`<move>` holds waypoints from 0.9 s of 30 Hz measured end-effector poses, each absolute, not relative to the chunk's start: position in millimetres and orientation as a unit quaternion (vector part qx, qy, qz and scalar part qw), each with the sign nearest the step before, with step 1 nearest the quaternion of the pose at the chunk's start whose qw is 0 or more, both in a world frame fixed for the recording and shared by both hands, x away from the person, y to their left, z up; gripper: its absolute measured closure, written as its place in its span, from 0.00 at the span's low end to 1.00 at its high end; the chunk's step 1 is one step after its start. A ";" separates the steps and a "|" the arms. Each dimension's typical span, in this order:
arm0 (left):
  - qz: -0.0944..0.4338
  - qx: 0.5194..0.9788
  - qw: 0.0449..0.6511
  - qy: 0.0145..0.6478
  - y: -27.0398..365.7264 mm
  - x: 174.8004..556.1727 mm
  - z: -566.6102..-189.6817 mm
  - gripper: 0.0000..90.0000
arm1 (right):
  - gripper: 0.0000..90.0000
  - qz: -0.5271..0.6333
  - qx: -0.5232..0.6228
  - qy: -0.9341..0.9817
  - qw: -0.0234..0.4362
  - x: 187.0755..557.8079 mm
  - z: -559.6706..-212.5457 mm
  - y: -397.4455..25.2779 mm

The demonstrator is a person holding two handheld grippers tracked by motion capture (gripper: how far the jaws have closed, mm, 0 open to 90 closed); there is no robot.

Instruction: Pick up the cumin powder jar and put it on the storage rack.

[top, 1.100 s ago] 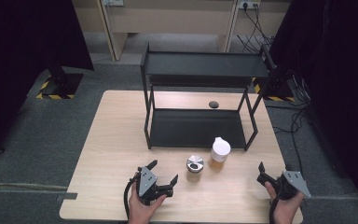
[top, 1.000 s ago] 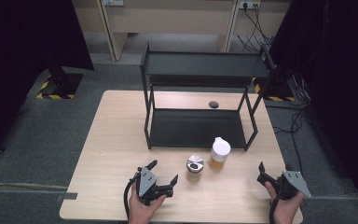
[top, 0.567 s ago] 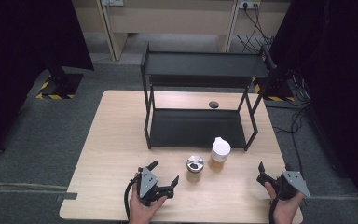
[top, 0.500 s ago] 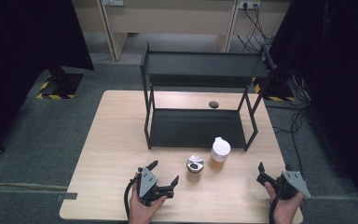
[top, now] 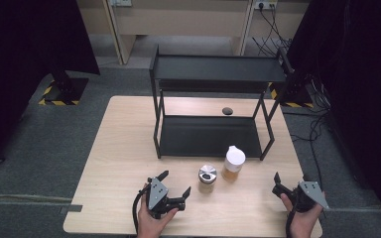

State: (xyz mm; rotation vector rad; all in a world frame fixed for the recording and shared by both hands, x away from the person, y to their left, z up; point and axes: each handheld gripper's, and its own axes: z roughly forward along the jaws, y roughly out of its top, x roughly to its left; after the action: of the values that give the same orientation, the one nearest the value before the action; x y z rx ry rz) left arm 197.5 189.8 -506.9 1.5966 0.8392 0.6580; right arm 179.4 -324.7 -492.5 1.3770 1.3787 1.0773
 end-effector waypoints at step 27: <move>0.268 0.705 0.583 0.302 151.9 199.5 -495.0 0.01 | 0.02 0.429 0.552 0.559 0.445 179.7 -492.2 -322.8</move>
State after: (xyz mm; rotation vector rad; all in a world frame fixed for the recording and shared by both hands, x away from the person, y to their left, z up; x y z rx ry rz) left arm 199.5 151.9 -495.0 1.6472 0.7041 0.6268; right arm 179.7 -322.8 -492.2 1.3672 1.3860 1.0639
